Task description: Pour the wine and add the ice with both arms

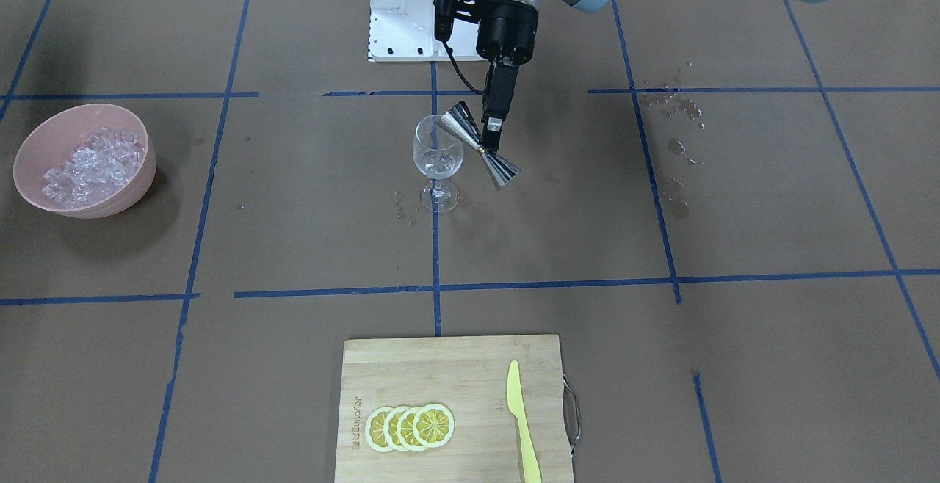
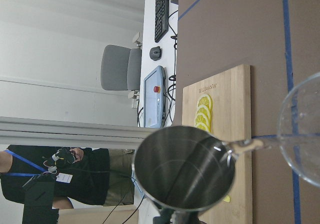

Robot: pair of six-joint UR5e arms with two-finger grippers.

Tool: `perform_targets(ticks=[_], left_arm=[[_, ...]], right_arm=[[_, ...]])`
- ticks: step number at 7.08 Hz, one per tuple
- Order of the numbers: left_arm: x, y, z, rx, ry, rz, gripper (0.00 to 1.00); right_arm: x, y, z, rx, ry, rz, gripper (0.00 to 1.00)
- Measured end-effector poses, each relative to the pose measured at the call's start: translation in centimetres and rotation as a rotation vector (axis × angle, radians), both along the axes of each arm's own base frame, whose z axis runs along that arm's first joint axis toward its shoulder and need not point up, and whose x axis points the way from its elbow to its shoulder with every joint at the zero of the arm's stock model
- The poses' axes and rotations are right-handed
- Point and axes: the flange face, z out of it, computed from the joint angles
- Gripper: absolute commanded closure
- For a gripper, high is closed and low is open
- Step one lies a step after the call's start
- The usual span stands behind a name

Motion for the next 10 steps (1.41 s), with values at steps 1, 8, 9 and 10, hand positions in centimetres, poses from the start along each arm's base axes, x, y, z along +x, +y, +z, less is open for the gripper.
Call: perform_targets(ticks=[1,8,9,10], left_arm=[[0.0,0.2,-0.1,0.014,-0.025,-0.006,1.00],[0.7,1.2,-1.7,0.053,-0.051,-0.033,1.00],[0.3,1.3,-2.0,0.059,-0.009,-0.034,1.00],[0.0,1.4,-2.3,0.068,0.043,-0.035,1.00]], right_arm=[[0.0,0.0,0.0,-0.003,-0.001,0.001,0.00],[0.1,0.1,0.2,-0.009,0.000,0.005,0.00],[0.1,0.0,0.2,-0.007,0.000,0.005,0.00],[0.1,-0.1,0.1,-0.005,0.000,0.005,0.00]])
